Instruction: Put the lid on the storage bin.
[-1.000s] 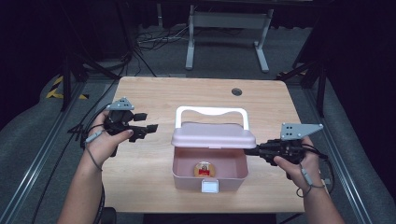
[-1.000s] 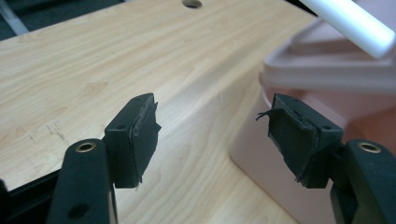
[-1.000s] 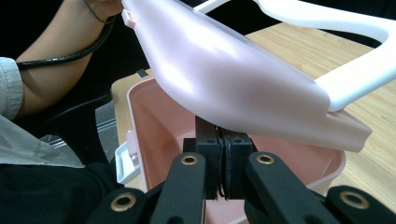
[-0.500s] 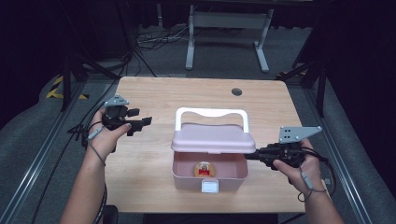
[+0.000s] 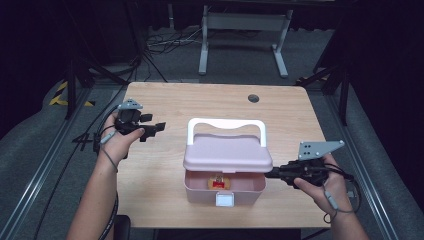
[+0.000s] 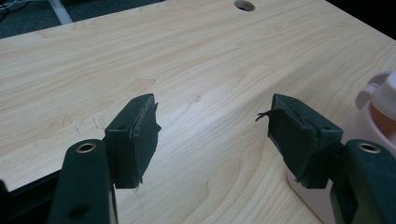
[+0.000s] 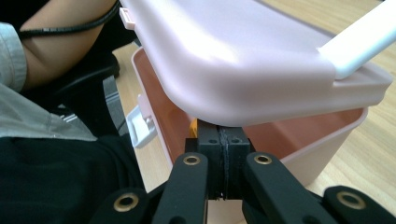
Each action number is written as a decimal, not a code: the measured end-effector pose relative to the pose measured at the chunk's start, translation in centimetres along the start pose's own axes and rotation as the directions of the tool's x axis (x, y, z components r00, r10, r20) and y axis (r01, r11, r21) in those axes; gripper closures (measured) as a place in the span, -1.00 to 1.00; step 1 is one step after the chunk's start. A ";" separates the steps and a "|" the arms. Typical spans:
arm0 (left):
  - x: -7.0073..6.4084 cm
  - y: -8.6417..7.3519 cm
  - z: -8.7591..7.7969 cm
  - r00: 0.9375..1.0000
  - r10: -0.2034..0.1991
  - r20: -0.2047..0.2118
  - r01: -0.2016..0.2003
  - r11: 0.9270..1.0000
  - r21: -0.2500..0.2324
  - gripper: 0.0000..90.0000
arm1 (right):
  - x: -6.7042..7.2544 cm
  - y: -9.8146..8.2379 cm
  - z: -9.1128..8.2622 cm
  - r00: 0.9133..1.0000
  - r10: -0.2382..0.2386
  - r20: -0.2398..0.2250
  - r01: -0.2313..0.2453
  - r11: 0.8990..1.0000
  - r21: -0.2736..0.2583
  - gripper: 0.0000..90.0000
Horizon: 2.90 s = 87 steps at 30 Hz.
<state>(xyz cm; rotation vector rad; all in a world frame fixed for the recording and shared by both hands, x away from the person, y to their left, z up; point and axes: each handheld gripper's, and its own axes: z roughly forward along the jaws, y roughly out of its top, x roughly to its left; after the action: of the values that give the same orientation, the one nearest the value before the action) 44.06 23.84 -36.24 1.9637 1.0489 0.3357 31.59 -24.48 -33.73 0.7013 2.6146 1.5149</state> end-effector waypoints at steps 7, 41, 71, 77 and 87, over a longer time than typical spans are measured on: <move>0.4 -0.2 0.4 1.000 -0.017 -0.002 0.017 1.000 0.001 -0.25 | 0.2 -0.2 0.4 1.000 0.002 -0.005 -0.001 0.998 0.069 0.99; 1.1 -0.6 0.7 0.999 -0.023 -0.033 0.024 0.999 0.030 -0.26 | 0.4 -0.7 1.2 1.000 0.002 -0.014 0.002 0.964 0.264 1.00; 1.3 -0.9 0.7 0.999 -0.036 -0.036 0.037 0.999 0.039 -0.26 | 0.9 -0.7 0.3 0.998 0.021 -0.056 -0.001 0.942 0.335 0.99; 1.2 -1.3 0.4 0.998 -0.039 -0.042 0.041 0.998 0.045 -0.26 | 1.1 -0.1 -0.5 0.997 0.011 -0.070 0.009 0.960 0.279 0.83; 1.1 -2.4 -0.5 0.997 -0.055 -0.058 0.059 0.997 0.052 -0.27 | 0.4 1.1 -1.7 0.999 0.029 -0.035 -0.023 0.989 0.144 0.60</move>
<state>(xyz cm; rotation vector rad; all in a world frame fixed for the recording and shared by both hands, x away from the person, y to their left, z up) 43.18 25.65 -38.00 1.9780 1.1587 0.3361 31.20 -25.23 -31.84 0.7276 2.7744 1.3693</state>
